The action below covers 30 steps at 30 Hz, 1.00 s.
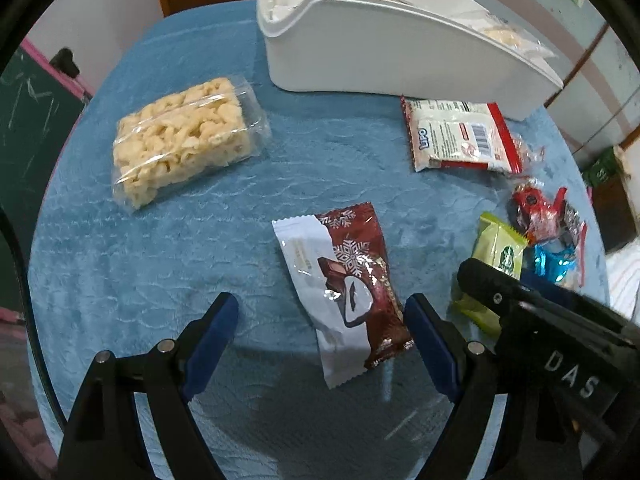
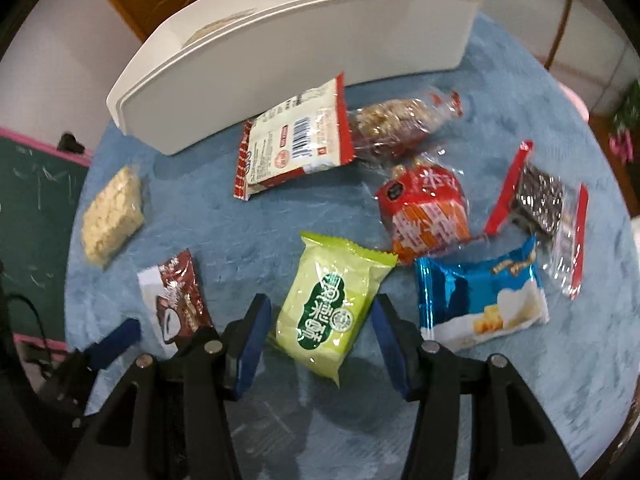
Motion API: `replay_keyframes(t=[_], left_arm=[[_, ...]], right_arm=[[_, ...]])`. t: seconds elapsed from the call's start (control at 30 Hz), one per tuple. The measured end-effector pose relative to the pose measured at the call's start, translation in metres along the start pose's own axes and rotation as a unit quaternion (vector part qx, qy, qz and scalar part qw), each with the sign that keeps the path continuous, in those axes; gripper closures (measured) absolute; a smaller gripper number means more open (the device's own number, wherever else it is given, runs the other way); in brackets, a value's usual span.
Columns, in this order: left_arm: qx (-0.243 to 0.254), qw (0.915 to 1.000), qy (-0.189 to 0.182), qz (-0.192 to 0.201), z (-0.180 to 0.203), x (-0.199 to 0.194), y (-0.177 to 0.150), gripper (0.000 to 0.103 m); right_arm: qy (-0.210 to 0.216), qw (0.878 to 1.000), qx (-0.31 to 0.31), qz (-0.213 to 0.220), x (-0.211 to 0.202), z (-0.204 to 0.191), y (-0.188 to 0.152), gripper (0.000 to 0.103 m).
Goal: Organize snacks
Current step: 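Move both tools back over the remaining snacks on the table, then grasp the brown chocolate bar with the left tool while the right grasps the green pastry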
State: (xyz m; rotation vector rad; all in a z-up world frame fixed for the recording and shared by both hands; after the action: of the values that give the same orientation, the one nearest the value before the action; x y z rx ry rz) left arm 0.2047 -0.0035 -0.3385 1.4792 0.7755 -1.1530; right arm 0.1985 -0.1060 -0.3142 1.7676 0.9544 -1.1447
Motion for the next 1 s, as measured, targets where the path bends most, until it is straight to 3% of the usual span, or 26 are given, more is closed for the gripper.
replay_keyframes(t=[0.3,0.4,0.47,0.57,0.67,0.8,1.0], left_arm=[[0.024,0.9996,0.013,0.006,0.007,0.002,0.003,0.016],[0.027,0.9994,0.015,0.016,0.007,-0.001,0.001,0.031],[0.026,0.9992,0.017,0.025,0.002,-0.006,0.000,0.051],[0.012,0.9993,0.001,0.034,-0.005,-0.011,-0.003,0.062],[-0.004,0.9988,-0.019,0.046,-0.012,-0.017,-0.007,0.069],[-0.008,0.9982,-0.026,0.053,-0.016,-0.024,-0.018,0.071],[0.003,0.9972,-0.026,0.070,-0.009,-0.042,-0.021,0.072]], right_arm=[[0.009,1.000,-0.029,0.007,0.004,-0.005,-0.003,0.056],[0.025,0.999,-0.023,0.001,0.001,0.000,-0.002,0.057],[0.034,0.999,-0.020,-0.001,0.001,0.004,-0.002,0.057],[0.042,0.999,-0.021,-0.001,-0.001,0.007,-0.002,0.057],[0.052,0.998,-0.025,0.005,-0.009,0.020,-0.003,0.057],[0.057,0.998,-0.028,0.011,-0.023,0.042,-0.007,0.058],[0.074,0.997,-0.031,0.021,-0.040,0.038,-0.017,0.058]])
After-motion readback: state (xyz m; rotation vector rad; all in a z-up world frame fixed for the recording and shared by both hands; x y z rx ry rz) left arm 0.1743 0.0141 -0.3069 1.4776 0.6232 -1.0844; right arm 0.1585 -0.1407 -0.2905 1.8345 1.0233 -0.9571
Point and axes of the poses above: each gripper's, at about its wrist camera, not at the fingertips, and x roughly the way its jaws point, z to its right, y to its top, the point moved 8 cm from there along x, roughly the way its jaws point, and after that the axes turned 13 degrees about x, right-handed, at the moved point
